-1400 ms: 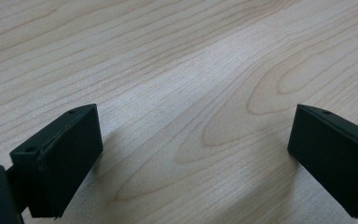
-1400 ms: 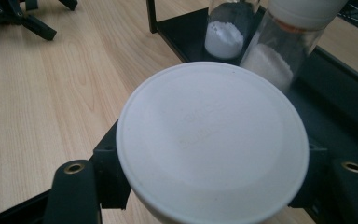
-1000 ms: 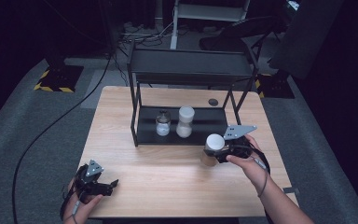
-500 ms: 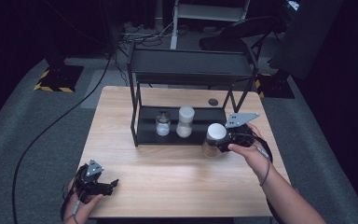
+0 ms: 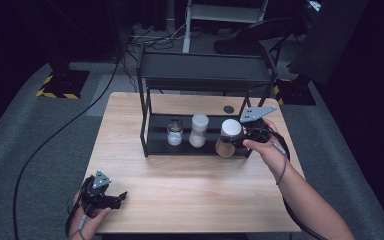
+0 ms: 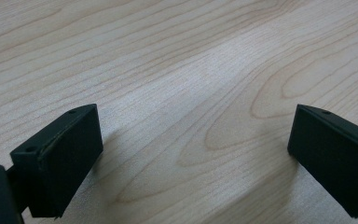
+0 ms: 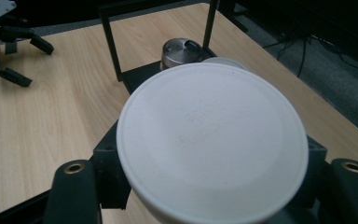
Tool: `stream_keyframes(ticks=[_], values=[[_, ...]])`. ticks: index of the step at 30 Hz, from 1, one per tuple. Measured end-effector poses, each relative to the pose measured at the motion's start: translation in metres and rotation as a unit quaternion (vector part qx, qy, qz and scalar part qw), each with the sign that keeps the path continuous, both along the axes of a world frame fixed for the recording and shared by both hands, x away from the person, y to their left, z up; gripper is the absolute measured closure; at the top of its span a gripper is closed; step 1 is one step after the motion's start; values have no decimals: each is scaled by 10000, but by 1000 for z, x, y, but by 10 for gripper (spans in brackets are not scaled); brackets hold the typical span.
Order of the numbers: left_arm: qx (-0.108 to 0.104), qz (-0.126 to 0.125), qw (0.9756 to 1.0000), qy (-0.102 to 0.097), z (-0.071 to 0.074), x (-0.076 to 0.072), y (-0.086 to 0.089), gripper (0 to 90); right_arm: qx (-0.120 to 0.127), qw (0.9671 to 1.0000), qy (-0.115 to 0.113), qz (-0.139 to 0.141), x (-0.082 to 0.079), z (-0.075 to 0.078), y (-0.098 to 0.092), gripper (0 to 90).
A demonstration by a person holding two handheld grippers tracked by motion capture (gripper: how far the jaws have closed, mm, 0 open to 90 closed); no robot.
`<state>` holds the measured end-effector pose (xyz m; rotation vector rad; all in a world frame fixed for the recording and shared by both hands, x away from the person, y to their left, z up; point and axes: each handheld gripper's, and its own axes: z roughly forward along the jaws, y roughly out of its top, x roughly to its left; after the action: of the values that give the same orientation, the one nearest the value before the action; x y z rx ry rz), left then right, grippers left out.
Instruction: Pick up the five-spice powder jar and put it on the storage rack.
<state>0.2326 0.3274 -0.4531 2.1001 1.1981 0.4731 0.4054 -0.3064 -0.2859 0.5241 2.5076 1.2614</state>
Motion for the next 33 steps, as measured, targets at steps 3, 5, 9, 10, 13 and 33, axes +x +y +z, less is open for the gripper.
stream_keyframes(ticks=[3, 5, 9, 10, 13, 33], values=[[1, 1, 10000, 2, 0, 0, 0, 25, -5, 10000, -3, -61, 8, 0, 2, 336], [1, 2, 10000, 1, 0, 0, 0, 25, 0, 9999, 6, -111, 13, 0, 3, 336], [0, 0, 10000, 0, 0, 0, 0, 25, -20, 9998, 27, -188, 23, -2, 6, 336], [-3, 3, 10000, 1, 0, 0, 0, 25, -18, 9998, 48, -213, 26, -2, 7, 336], [-3, 4, 10000, 1, 0, 0, 0, 25, -25, 9997, 71, -238, 34, -6, 8, 336], [2, 1, 10000, 2, 0, 0, 0, 25, -253, 9980, 356, -458, 65, -38, 27, 336]])
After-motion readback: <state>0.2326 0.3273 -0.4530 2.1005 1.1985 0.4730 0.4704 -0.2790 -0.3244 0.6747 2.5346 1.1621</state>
